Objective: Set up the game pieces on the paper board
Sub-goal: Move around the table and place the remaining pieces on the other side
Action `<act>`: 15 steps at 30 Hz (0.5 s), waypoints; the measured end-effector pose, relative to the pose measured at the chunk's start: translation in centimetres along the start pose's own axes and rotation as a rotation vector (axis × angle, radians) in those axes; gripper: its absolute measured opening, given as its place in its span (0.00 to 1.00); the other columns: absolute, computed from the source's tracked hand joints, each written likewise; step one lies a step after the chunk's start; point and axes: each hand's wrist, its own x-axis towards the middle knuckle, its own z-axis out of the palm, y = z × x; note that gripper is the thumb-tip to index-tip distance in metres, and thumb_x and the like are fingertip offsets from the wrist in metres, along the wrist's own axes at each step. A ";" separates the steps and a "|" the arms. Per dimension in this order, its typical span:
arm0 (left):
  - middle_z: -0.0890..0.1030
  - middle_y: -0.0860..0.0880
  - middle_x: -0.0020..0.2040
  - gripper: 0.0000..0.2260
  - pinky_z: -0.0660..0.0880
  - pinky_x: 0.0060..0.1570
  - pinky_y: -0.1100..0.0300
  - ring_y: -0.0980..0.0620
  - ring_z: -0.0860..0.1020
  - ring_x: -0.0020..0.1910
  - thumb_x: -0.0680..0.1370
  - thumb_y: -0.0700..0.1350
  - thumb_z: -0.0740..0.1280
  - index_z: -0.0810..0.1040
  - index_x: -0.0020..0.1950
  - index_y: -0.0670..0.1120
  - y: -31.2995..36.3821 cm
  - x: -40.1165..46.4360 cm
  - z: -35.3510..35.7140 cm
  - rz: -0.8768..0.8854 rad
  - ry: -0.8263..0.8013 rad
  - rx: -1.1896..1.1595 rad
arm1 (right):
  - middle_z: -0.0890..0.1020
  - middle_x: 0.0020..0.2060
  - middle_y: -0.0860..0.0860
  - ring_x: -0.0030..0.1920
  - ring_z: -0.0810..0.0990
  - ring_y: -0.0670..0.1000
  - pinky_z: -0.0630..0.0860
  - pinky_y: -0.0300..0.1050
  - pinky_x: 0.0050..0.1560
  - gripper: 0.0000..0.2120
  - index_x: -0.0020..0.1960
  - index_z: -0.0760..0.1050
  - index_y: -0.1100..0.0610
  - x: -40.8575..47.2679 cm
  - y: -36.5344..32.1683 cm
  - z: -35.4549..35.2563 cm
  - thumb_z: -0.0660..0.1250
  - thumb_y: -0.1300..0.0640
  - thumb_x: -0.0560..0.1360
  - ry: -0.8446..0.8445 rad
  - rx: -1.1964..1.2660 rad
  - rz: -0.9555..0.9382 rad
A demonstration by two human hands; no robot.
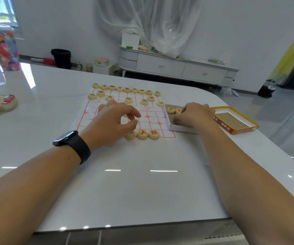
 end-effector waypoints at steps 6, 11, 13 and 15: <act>0.79 0.63 0.48 0.07 0.65 0.60 0.48 0.54 0.70 0.55 0.81 0.52 0.65 0.81 0.56 0.59 0.0 1.2 0.9 -0.026 0.012 0.084 | 0.76 0.45 0.49 0.59 0.71 0.57 0.65 0.58 0.62 0.13 0.54 0.76 0.49 0.0 0.2 0.9 0.64 0.42 0.75 0.183 0.056 -0.074; 0.80 0.59 0.48 0.06 0.60 0.55 0.53 0.52 0.71 0.54 0.80 0.51 0.65 0.82 0.53 0.56 1.8 2.5 1.6 -0.012 0.114 0.185 | 0.74 0.44 0.51 0.59 0.70 0.57 0.63 0.57 0.61 0.13 0.50 0.74 0.51 0.2 0.9 0.9 0.64 0.42 0.75 0.113 0.047 -0.057; 0.81 0.59 0.47 0.06 0.62 0.56 0.53 0.53 0.72 0.53 0.79 0.51 0.66 0.83 0.52 0.55 2.7 3.2 1.9 -0.002 0.124 0.211 | 0.75 0.46 0.51 0.61 0.71 0.58 0.63 0.56 0.60 0.14 0.50 0.74 0.51 0.5 1.2 0.8 0.64 0.41 0.75 0.119 0.066 -0.063; 0.81 0.60 0.47 0.07 0.67 0.60 0.50 0.53 0.74 0.52 0.79 0.54 0.66 0.83 0.52 0.56 3.6 4.5 2.3 0.005 0.095 0.235 | 0.78 0.48 0.51 0.60 0.72 0.58 0.63 0.56 0.58 0.16 0.53 0.78 0.50 0.5 1.6 0.7 0.64 0.39 0.74 0.155 0.109 -0.067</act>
